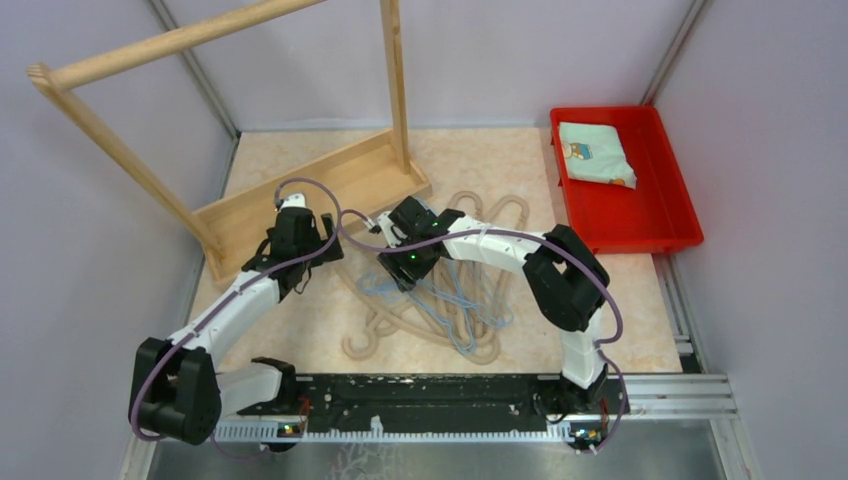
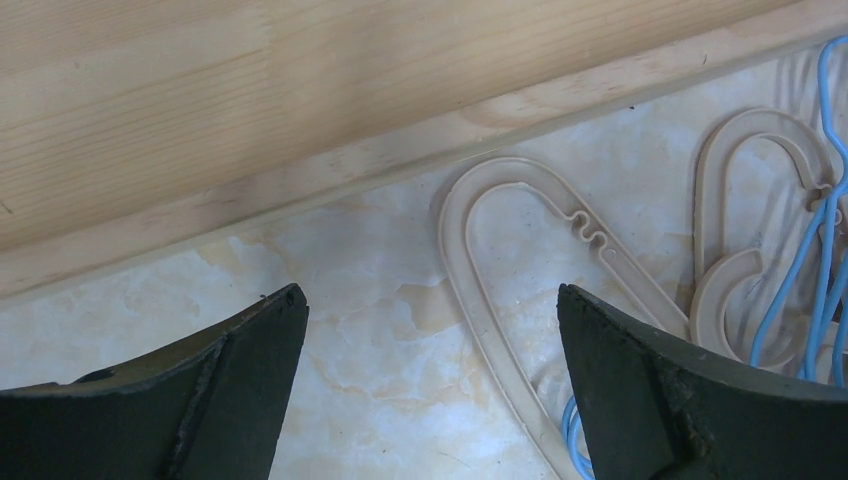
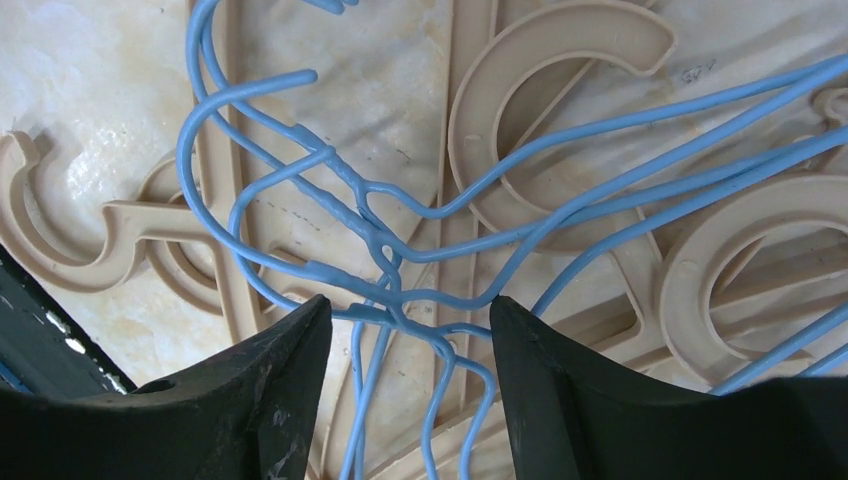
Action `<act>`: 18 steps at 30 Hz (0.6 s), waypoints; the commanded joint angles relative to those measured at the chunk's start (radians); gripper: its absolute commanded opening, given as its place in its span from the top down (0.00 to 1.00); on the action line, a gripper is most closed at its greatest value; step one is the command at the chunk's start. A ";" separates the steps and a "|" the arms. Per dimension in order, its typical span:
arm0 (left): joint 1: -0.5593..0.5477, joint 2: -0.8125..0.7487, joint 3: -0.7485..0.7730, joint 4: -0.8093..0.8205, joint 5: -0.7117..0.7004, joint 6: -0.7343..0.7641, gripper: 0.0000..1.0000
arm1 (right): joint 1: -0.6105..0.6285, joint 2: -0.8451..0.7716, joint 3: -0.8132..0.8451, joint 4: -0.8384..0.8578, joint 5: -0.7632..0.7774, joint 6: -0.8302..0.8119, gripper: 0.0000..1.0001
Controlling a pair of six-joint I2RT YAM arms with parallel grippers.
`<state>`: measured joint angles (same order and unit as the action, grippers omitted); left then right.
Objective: Organize the hangers
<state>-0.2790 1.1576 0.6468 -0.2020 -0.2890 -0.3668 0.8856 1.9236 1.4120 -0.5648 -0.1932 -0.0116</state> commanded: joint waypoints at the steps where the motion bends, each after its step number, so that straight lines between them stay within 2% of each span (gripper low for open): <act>1: 0.005 -0.027 -0.009 0.004 -0.021 -0.006 0.00 | 0.002 -0.005 -0.015 0.035 -0.016 -0.004 0.41; 5: 0.004 -0.030 -0.001 -0.001 -0.022 -0.002 0.00 | 0.002 0.004 -0.030 0.053 -0.006 0.000 0.43; 11: 0.004 -0.030 0.010 -0.005 -0.032 0.001 0.00 | 0.001 0.012 -0.027 0.056 0.004 0.005 0.55; 13: 0.004 -0.030 0.013 -0.007 -0.036 0.002 0.00 | 0.002 0.008 -0.017 0.052 0.011 0.005 0.63; 16: 0.005 -0.030 0.016 -0.007 -0.039 0.002 0.00 | 0.001 -0.005 0.009 0.032 0.022 0.004 0.84; 18: 0.005 -0.029 0.017 -0.007 -0.043 -0.001 0.00 | 0.001 -0.017 0.029 0.017 0.030 0.004 0.91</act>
<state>-0.2790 1.1477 0.6453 -0.2031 -0.3130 -0.3664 0.8856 1.9255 1.3819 -0.5442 -0.1875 -0.0116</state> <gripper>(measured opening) 0.997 0.162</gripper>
